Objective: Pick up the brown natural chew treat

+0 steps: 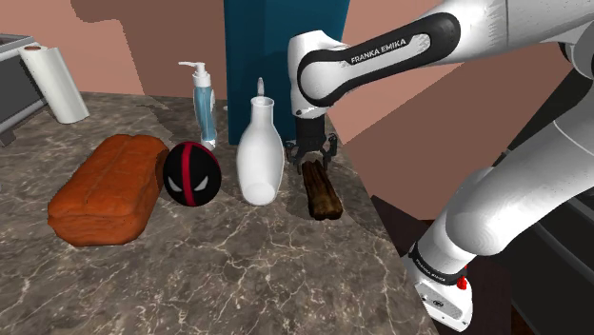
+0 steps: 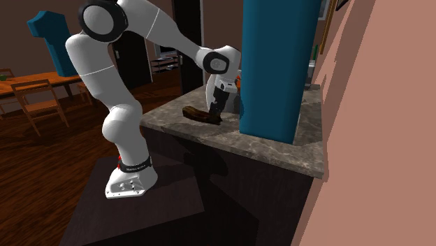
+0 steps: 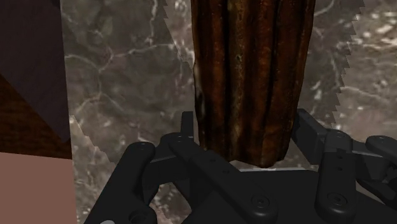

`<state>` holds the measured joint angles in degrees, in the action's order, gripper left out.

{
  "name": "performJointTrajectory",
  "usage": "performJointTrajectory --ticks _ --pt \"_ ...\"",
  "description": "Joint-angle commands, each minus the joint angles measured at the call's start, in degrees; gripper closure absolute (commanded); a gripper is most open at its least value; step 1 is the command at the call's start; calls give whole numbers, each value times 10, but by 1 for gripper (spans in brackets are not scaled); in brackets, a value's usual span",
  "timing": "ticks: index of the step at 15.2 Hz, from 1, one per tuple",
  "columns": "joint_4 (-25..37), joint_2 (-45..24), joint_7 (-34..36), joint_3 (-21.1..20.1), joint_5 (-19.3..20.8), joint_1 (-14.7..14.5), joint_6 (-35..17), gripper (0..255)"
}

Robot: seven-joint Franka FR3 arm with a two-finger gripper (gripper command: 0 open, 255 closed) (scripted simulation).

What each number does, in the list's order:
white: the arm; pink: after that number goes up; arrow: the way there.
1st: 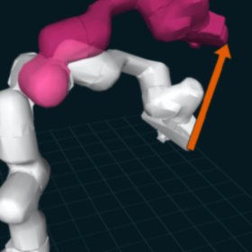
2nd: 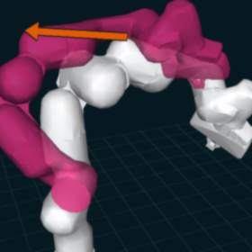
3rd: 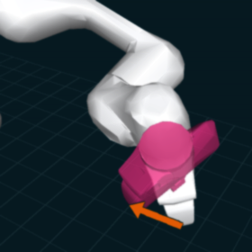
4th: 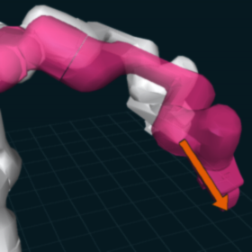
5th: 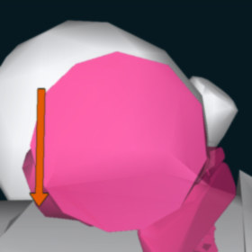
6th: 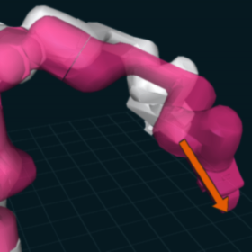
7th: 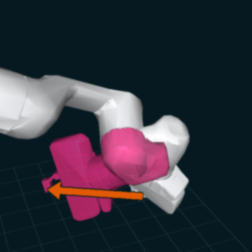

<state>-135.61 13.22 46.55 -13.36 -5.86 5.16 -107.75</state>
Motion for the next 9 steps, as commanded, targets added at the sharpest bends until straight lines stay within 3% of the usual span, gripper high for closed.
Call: performJointTrajectory --ticks 1,9 --pt "-1 0 0 0 0 0 -1 255" --pt "5 2 0 0 0 0 8 255"
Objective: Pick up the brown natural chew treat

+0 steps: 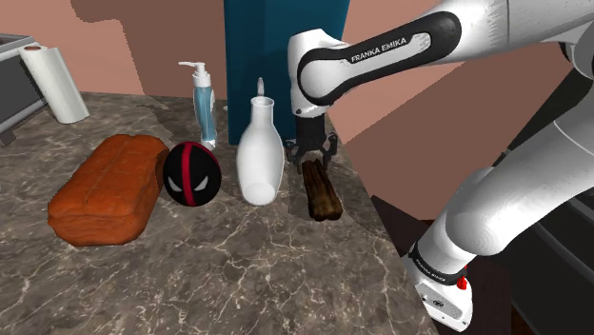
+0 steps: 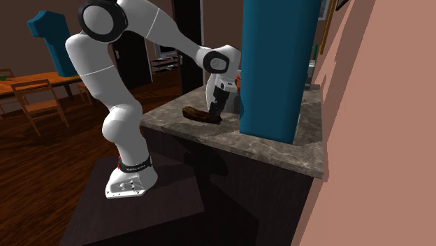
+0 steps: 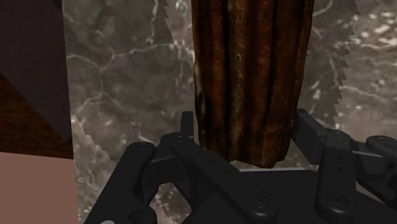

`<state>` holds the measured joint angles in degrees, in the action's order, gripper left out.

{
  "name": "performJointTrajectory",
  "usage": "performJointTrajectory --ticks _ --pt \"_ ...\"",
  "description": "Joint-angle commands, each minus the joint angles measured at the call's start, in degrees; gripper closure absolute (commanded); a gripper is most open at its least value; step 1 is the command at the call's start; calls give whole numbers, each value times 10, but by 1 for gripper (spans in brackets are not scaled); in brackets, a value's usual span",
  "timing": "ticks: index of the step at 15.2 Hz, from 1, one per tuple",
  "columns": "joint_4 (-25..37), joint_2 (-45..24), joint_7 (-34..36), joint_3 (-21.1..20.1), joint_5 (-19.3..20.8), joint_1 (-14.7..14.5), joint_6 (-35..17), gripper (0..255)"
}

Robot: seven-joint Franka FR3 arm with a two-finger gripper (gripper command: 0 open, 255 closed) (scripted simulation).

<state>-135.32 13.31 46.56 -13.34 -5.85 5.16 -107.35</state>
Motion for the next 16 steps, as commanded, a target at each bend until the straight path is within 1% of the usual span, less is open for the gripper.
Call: performJointTrajectory --ticks 1,14,16 --pt "7 5 0 1 0 0 12 255" --pt "81 35 0 7 -1 1 116 255" --pt "82 35 0 7 -1 1 117 255"
